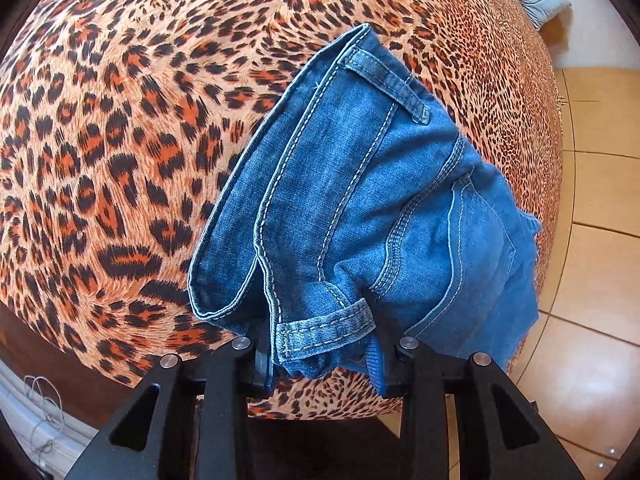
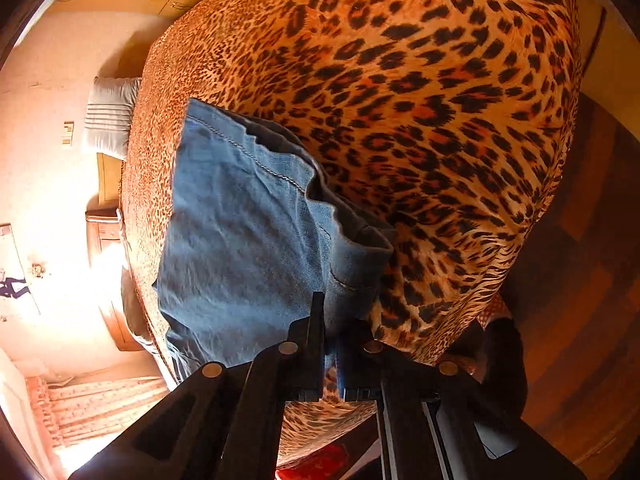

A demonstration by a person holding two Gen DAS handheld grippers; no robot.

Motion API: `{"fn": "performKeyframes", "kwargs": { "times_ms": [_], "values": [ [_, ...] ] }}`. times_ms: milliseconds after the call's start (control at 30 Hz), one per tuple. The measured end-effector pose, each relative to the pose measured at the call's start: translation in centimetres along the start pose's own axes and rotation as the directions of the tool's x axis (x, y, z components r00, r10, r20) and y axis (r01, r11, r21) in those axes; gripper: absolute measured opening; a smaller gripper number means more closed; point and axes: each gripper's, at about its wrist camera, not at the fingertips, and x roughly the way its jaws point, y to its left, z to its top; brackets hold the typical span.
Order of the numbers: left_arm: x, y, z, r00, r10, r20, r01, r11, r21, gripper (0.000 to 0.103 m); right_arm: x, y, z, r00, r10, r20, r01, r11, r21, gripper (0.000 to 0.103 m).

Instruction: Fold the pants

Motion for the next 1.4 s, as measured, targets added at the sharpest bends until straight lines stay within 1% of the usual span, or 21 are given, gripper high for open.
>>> {"fn": "performKeyframes", "kwargs": {
  "times_ms": [67,100,167,233,267,333,433,500,533,633,733,800,933,1100,1167,1200,1233,1267,1300,1333,1400],
  "values": [
    [0.2,-0.2,0.3,0.999,0.032,-0.007,-0.032,0.998,0.047,0.039,0.0,0.8,0.0,0.998,-0.058,0.001,0.057,0.995,-0.078,0.008],
    [0.5,0.0,0.1,0.999,0.031,-0.016,-0.030,0.998,0.048,0.039,0.4,0.7,0.2,0.994,-0.110,-0.006,0.109,0.990,-0.093,0.005],
    [0.2,0.4,0.0,1.000,0.009,-0.030,-0.008,0.999,0.038,0.040,0.5,-0.3,0.6,0.994,-0.108,-0.033,0.106,0.993,-0.047,0.004],
    [-0.7,0.7,0.0,0.999,0.002,-0.041,0.001,0.997,0.071,0.046,-0.7,-0.3,0.8,0.995,-0.096,-0.020,0.096,0.995,-0.008,0.012],
    [-1.1,0.9,-0.2,0.999,-0.005,-0.049,0.010,0.995,0.099,0.048,-1.7,0.1,1.0,0.994,-0.110,-0.003,0.110,0.994,-0.019,0.022],
    [-2.4,1.0,-1.1,0.998,-0.025,-0.066,0.036,0.986,0.165,0.052,-4.0,1.3,1.5,0.986,-0.158,0.052,0.161,0.986,-0.052,0.029],
    [-5.2,1.5,-1.4,0.996,-0.064,-0.060,0.075,0.974,0.215,0.056,-6.4,5.1,2.8,0.975,-0.179,0.133,0.201,0.964,-0.172,0.031],
    [-6.9,1.4,-0.1,0.996,-0.089,-0.007,0.088,0.975,0.206,0.065,-6.1,9.3,3.4,0.980,-0.151,0.127,0.182,0.938,-0.294,0.042],
    [-7.5,1.3,1.1,0.996,-0.088,0.033,0.080,0.978,0.191,0.073,-5.0,11.7,3.3,0.986,-0.135,0.103,0.163,0.919,-0.360,0.045],
    [-7.9,1.1,5.4,0.988,-0.112,0.104,0.099,0.988,0.121,0.075,0.8,19.0,2.0,0.995,-0.101,-0.010,0.079,0.833,-0.547,0.048],
    [-6.1,0.2,9.1,0.989,-0.124,0.081,0.119,0.991,0.065,0.075,7.9,25.9,0.3,0.983,-0.118,-0.142,-0.006,0.747,-0.664,0.048],
    [-4.4,-0.7,10.8,0.994,-0.096,0.048,0.093,0.994,0.063,0.075,12.3,29.5,-0.8,0.966,-0.169,-0.193,-0.025,0.684,-0.729,0.048],
    [-2.4,-1.8,12.5,0.997,-0.081,0.000,0.081,0.994,0.072,0.075,18.1,34.4,-2.5,0.940,-0.292,-0.177,0.015,0.554,-0.833,0.048],
    [-0.5,-1.2,13.5,0.991,-0.123,-0.044,0.125,0.992,0.029,0.079,22.2,36.3,-4.1,0.895,-0.409,-0.177,0.011,0.417,-0.909,0.054],
    [0.2,-1.3,13.6,0.993,-0.111,-0.045,0.113,0.993,0.042,0.076,23.6,36.1,-4.6,0.866,-0.477,-0.152,0.026,0.345,-0.938,0.052],
    [0.0,-1.5,13.5,0.995,-0.092,-0.034,0.094,0.994,0.058,0.069,24.1,35.9,-5.1,0.855,-0.502,-0.128,0.031,0.297,-0.954,0.044],
    [-0.4,-1.7,13.2,0.997,-0.074,-0.017,0.075,0.995,0.073,0.042,24.4,35.7,-5.5,0.848,-0.524,-0.084,0.049,0.236,-0.971,0.008],
    [-0.7,-2.0,13.0,0.994,-0.102,-0.027,0.104,0.992,0.075,0.027,24.6,35.6,-5.8,0.835,-0.548,-0.047,0.072,0.195,-0.978,0.004],
    [-1.0,-2.3,12.7,0.990,-0.140,-0.035,0.142,0.987,0.077,0.022,24.4,35.8,-5.8,0.841,-0.539,-0.047,0.073,0.198,-0.977,0.003],
    [-1.6,-2.9,12.4,0.995,-0.105,0.004,0.103,0.988,0.117,0.022,23.7,36.2,-5.8,0.861,-0.507,-0.042,0.074,0.207,-0.976,0.003],
    [-1.1,-4.1,12.2,0.996,0.057,0.064,-0.069,0.974,0.216,0.022,22.9,36.5,-4.7,0.889,-0.453,-0.059,0.080,0.282,-0.956,0.003]
  ]
}}
